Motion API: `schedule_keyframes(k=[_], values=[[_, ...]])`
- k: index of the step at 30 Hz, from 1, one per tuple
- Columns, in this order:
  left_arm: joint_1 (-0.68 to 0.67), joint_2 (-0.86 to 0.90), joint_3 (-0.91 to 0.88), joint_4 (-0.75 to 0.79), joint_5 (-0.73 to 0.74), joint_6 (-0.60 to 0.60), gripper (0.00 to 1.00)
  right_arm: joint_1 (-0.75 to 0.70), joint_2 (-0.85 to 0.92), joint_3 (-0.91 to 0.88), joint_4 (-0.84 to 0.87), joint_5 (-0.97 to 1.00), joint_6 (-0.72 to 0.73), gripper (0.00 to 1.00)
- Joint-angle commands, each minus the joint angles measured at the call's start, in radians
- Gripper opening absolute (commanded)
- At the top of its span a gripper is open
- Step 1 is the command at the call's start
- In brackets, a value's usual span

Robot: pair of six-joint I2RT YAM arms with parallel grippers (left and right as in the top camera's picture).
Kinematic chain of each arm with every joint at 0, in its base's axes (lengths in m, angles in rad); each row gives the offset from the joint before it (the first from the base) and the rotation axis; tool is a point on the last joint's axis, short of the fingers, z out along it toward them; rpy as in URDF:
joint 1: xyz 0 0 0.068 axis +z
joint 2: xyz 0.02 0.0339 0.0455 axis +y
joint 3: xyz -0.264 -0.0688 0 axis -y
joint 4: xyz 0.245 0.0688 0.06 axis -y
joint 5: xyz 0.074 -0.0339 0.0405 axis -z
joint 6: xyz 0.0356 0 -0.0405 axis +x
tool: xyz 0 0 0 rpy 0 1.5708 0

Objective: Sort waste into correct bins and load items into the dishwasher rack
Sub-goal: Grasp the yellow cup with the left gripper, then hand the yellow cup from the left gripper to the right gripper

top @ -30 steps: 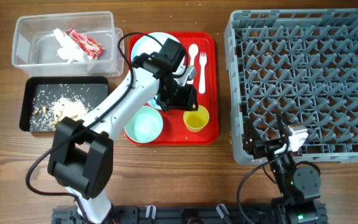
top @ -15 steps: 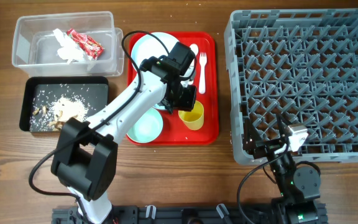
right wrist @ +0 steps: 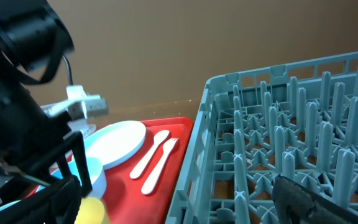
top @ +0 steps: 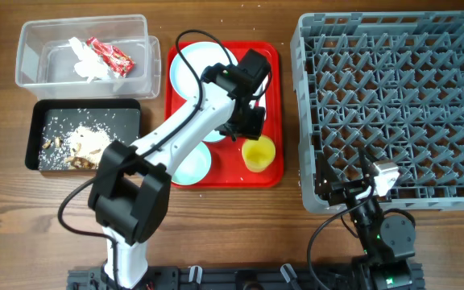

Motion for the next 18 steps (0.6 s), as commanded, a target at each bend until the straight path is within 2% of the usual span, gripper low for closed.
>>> schedule_keyframes(k=[1, 5, 6, 8, 10, 13, 14, 16, 18], values=[[-0.01, 0.053, 0.005, -0.014, -0.02, -0.018, 0.44, -0.004, -0.007, -0.001, 0.003, 0.009, -0.016, 1.0], [-0.01, 0.1, 0.005, -0.012, -0.011, -0.04, 0.25, -0.004, -0.007, -0.001, 0.003, 0.009, -0.016, 1.0], [-0.01, 0.101, 0.005, -0.012, -0.008, -0.04, 0.24, -0.004, -0.007, -0.001, 0.003, 0.009, -0.016, 1.0], [-0.01, 0.101, 0.005, -0.008, 0.044, -0.04, 0.04, -0.004, -0.007, -0.001, 0.003, 0.009, -0.016, 1.0], [0.008, 0.091, 0.02, -0.024, 0.193, -0.039, 0.04, -0.004, -0.007, -0.001, 0.004, 0.017, -0.016, 1.0], [0.114, 0.015, 0.082, -0.054, 0.397, -0.038, 0.04, -0.004, -0.007, 0.0, 0.061, -0.014, 0.168, 1.0], [0.184, -0.028, 0.085, -0.022, 0.579, -0.027, 0.04, -0.004, -0.005, 0.019, 0.069, -0.132, 0.175, 1.0], [0.255, -0.06, 0.085, -0.004, 0.732, -0.024, 0.04, -0.004, 0.018, 0.062, 0.066, -0.218, 0.195, 1.0], [0.327, -0.072, 0.085, -0.005, 0.921, 0.027, 0.04, -0.004, 0.126, 0.169, 0.066, -0.299, 0.197, 1.0]])
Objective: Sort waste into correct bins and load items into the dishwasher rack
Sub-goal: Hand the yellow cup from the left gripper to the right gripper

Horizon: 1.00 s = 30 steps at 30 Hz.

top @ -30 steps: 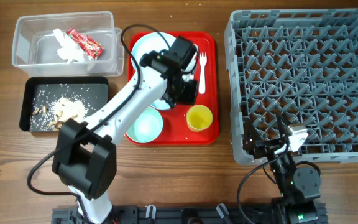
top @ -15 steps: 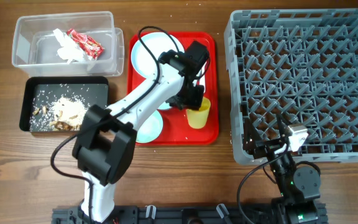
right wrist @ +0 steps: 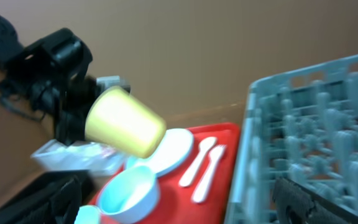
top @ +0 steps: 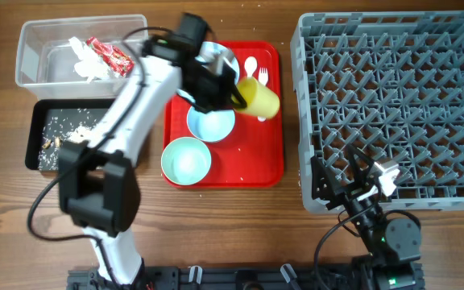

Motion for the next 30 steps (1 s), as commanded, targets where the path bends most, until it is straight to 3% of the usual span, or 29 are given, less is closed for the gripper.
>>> schedule_keyframes(k=[1, 4, 7, 9, 12, 17, 21, 27, 30], values=[[0.066, -0.038, 0.016, 0.0, 0.383, 0.089, 0.04, -0.004, 0.165, 0.191, 0.0, -0.177, 0.033, 1.0], [0.101, -0.038, 0.016, -0.011, 0.555, 0.18, 0.04, -0.004, 0.489, 0.485, -0.082, -0.373, 0.021, 1.0], [0.14, -0.038, 0.016, -0.011, 0.678, 0.188, 0.04, -0.004, 0.888, 0.907, -0.318, -0.691, -0.088, 1.0], [0.165, -0.038, 0.016, -0.011, 0.782, 0.187, 0.04, -0.005, 1.097, 1.11, -0.377, -0.856, -0.114, 1.0], [0.208, -0.038, 0.016, -0.019, 0.8, 0.187, 0.04, -0.005, 1.233, 1.149, -0.275, -0.901, -0.048, 1.0], [0.219, -0.038, 0.016, -0.114, 0.8, 0.187, 0.04, -0.004, 1.364, 1.147, -0.18, -0.868, -0.11, 0.93], [0.183, -0.038, 0.016, -0.154, 0.8, 0.187, 0.04, -0.002, 1.415, 1.147, 0.029, -1.006, -0.103, 0.93], [0.14, -0.038, 0.016, -0.186, 0.8, 0.176, 0.04, 0.043, 1.416, 1.146, 0.036, -1.003, -0.131, 0.93], [0.14, -0.038, 0.016, -0.203, 0.8, 0.176, 0.04, 0.048, 1.416, 1.146, 0.023, -1.006, -0.132, 0.83]])
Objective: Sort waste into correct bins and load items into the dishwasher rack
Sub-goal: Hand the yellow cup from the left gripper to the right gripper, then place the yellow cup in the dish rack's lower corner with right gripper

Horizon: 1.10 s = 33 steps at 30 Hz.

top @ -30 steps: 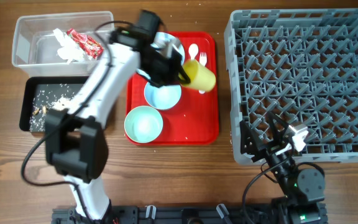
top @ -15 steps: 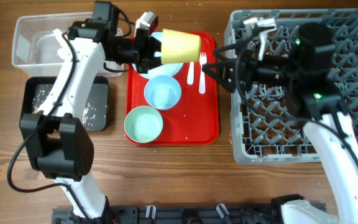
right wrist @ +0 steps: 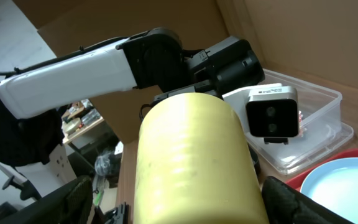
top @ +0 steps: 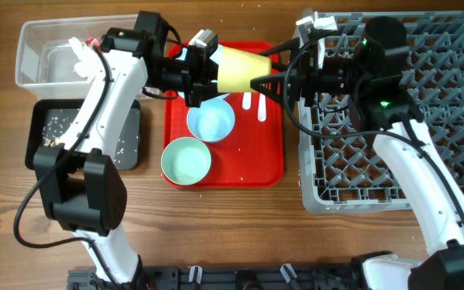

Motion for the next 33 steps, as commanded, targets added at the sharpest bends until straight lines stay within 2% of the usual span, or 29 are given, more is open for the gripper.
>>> schedule_keyframes(k=[1, 5, 8, 10, 12, 15, 18, 21, 22, 24, 25, 27, 28, 30, 32, 33], values=[[-0.006, -0.014, 0.009, -0.009, 0.02, 0.012, 0.04, 0.028, 0.013, 0.016, -0.026, -0.037, -0.032, 0.81], [-0.025, -0.014, 0.009, -0.021, 0.02, 0.013, 0.04, 0.065, 0.037, 0.016, -0.043, -0.03, -0.069, 0.79], [-0.039, -0.014, 0.009, -0.019, 0.019, 0.02, 0.04, 0.069, 0.039, 0.016, -0.019, -0.03, -0.06, 0.65], [-0.039, -0.014, 0.009, -0.019, 0.019, 0.02, 0.04, 0.069, 0.039, 0.016, -0.018, -0.03, -0.061, 0.53], [-0.039, -0.014, 0.009, -0.02, 0.019, 0.021, 0.06, 0.069, 0.039, 0.016, -0.017, -0.03, -0.06, 0.46], [-0.031, -0.014, 0.009, -0.016, 0.016, 0.02, 0.29, 0.031, 0.037, 0.016, -0.019, -0.031, -0.046, 0.37], [0.011, -0.014, 0.009, -0.016, 0.016, 0.02, 0.42, -0.111, 0.036, 0.016, -0.051, -0.042, 0.01, 0.36], [0.077, -0.014, 0.009, 0.069, -0.024, 0.02, 0.55, -0.239, 0.032, 0.016, -0.243, 0.015, -0.01, 0.37], [0.092, -0.014, 0.009, 0.1, -0.076, 0.02, 0.57, -0.252, 0.023, 0.016, -0.33, 0.064, -0.049, 0.37], [0.136, -0.014, 0.009, 0.177, -0.395, 0.019, 0.63, -0.254, -0.049, 0.016, -0.588, 0.285, -0.134, 0.36], [0.15, -0.014, 0.009, 0.201, -0.663, -0.024, 0.65, -0.253, -0.129, 0.02, -0.719, 0.425, -0.12, 0.36], [0.149, -0.014, 0.009, 0.217, -0.973, -0.072, 0.69, -0.251, -0.227, 0.039, -0.884, 0.578, -0.105, 0.37], [0.148, -0.014, 0.009, 0.218, -1.093, -0.072, 0.72, -0.238, -0.297, 0.056, -1.031, 0.715, -0.094, 0.37], [0.148, -0.014, 0.009, 0.23, -1.303, -0.071, 1.0, -0.206, -0.37, 0.067, -1.231, 0.89, -0.057, 0.37], [0.148, -0.014, 0.009, 0.232, -1.493, -0.071, 1.0, -0.166, -0.38, 0.067, -1.382, 1.007, -0.011, 0.37], [0.148, -0.014, 0.009, 0.232, -1.503, -0.071, 1.0, -0.143, -0.358, 0.067, -1.438, 1.063, 0.018, 0.37]])
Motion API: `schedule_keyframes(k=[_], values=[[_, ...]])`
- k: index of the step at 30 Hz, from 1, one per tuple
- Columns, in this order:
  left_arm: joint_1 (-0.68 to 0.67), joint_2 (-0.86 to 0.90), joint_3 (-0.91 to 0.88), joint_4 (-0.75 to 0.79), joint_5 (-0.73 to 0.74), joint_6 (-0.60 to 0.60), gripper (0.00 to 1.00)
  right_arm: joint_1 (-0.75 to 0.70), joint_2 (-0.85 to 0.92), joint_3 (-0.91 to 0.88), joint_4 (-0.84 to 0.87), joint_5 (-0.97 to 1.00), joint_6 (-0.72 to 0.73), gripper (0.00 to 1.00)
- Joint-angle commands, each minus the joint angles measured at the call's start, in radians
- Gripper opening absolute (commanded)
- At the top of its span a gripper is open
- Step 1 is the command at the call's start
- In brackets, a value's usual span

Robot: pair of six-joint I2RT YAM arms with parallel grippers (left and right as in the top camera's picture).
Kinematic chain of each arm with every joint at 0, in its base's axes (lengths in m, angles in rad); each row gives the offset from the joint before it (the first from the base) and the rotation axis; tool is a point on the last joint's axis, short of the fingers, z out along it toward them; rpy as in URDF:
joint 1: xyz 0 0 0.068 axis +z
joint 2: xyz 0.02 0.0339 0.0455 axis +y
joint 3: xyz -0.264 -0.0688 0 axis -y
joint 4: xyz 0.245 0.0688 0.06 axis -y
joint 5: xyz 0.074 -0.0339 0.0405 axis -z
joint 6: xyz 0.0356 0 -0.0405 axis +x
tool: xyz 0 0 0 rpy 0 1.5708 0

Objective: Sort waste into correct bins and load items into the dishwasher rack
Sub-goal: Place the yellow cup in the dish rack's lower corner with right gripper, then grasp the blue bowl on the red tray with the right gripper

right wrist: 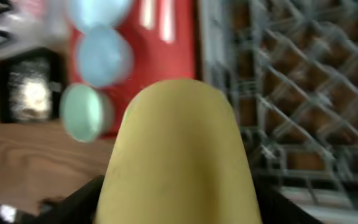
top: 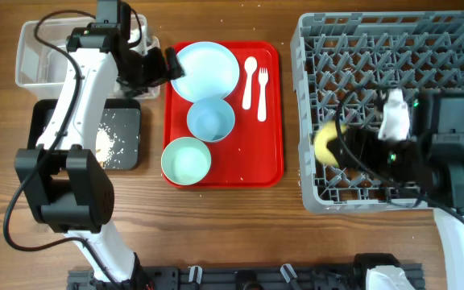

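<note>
The yellow cup (top: pixel 325 145) lies on its side over the left part of the grey dishwasher rack (top: pixel 393 32), with my right gripper (top: pixel 341 149) shut on it. In the blurred right wrist view the cup (right wrist: pixel 179 143) fills the middle, with the gripper (right wrist: pixel 179 208) closed round it and a dark finger (right wrist: pixel 76 205) at each side. My left gripper (top: pixel 161 64) is open and empty at the left rim of the white plate (top: pixel 208 71) on the red tray (top: pixel 268 161).
The tray also holds a blue bowl (top: pixel 210 119), a green bowl (top: pixel 186 159), a white spoon (top: pixel 249 79) and a white fork (top: pixel 263 82). A clear bin (top: pixel 31 48) stands at the back left. In front of it lies a black tray (top: pixel 111 133) of food scraps.
The cup has passed from my left gripper to my right. It was held between both over the tray and is now over the rack's left part. My left gripper is back by the plate.
My left gripper was at the yellow cup standing on the tray's front right, with the right arm low by the rack's front. Then the left held the cup tilted above the tray. Then both grippers met at it. Now the right alone holds it over the rack.
</note>
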Motion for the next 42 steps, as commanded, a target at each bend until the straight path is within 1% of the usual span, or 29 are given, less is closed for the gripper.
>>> schedule_keyframes(k=[1, 3, 7, 10, 13, 15, 17, 18, 20, 21, 24, 25, 29, 31, 33, 35, 36, 37, 39, 41, 42], values=[[0.002, -0.014, 0.009, 0.004, -0.225, -0.005, 1.0, 0.047, 0.054, 0.009, -0.088, 0.25, 0.088, 0.37], [0.002, -0.014, 0.009, 0.007, -0.225, -0.005, 1.0, 0.055, 0.117, 0.008, -0.108, 0.299, 0.105, 0.38], [0.002, -0.014, 0.009, 0.007, -0.225, -0.005, 1.0, 0.056, 0.277, 0.007, -0.129, 0.301, 0.056, 0.38], [0.002, -0.014, 0.009, 0.007, -0.225, -0.005, 1.0, 0.061, 0.374, -0.005, -0.13, 0.302, 0.053, 0.38], [0.002, -0.014, 0.009, 0.007, -0.225, -0.005, 1.0, 0.088, 0.392, -0.08, -0.066, 0.32, 0.063, 0.39], [0.002, -0.014, 0.009, 0.007, -0.225, -0.005, 1.0, 0.092, 0.392, -0.143, -0.002, 0.336, 0.085, 0.43], [0.002, -0.014, 0.009, 0.007, -0.225, -0.005, 1.0, 0.092, 0.392, -0.156, 0.022, 0.339, 0.098, 0.45], [0.002, -0.014, 0.009, 0.007, -0.225, -0.005, 1.0, 0.092, 0.392, -0.156, 0.036, 0.338, 0.107, 0.48], [0.002, -0.014, 0.009, 0.007, -0.225, -0.005, 1.0, 0.092, 0.392, -0.157, 0.043, 0.329, 0.106, 0.6], [0.002, -0.014, 0.009, 0.007, -0.225, -0.005, 1.0, 0.092, 0.392, -0.156, 0.048, 0.313, 0.106, 0.74], [0.002, -0.014, 0.009, 0.007, -0.225, -0.005, 1.0, 0.092, 0.392, -0.157, 0.043, 0.308, 0.105, 0.88], [0.002, -0.014, 0.009, 0.007, -0.225, -0.005, 1.0, 0.092, 0.392, -0.157, 0.041, 0.308, 0.099, 0.91], [0.002, -0.014, 0.009, 0.007, -0.225, -0.005, 1.0, 0.092, 0.392, -0.156, 0.038, 0.308, 0.075, 0.92], [0.002, -0.014, 0.009, 0.007, -0.225, -0.005, 1.0, 0.092, 0.388, -0.154, 0.067, 0.319, 0.053, 0.9], [0.002, -0.014, 0.009, 0.007, -0.225, -0.005, 1.0, 0.092, 0.35, -0.087, 0.069, 0.391, 0.061, 0.9], [0.002, -0.014, 0.009, 0.007, -0.225, -0.005, 1.0, 0.092, 0.305, -0.008, 0.06, 0.387, 0.058, 0.9], [0.002, -0.014, 0.009, 0.007, -0.225, -0.005, 1.0, 0.092, 0.277, 0.046, 0.06, 0.349, 0.037, 0.9], [0.002, -0.014, 0.009, 0.007, -0.225, -0.005, 1.0, 0.097, 0.261, 0.093, 0.066, 0.268, -0.002, 0.9], [0.002, -0.014, 0.009, 0.007, -0.225, -0.005, 1.0, 0.151, 0.255, 0.13, 0.14, 0.124, -0.009, 0.87], [0.002, -0.014, 0.009, 0.007, -0.225, -0.005, 1.0, 0.222, 0.261, 0.13, 0.212, 0.111, 0.031, 0.87], [0.002, -0.014, 0.009, 0.007, -0.225, -0.005, 1.0, 0.297, 0.272, 0.13, 0.283, 0.112, 0.066, 0.86]])
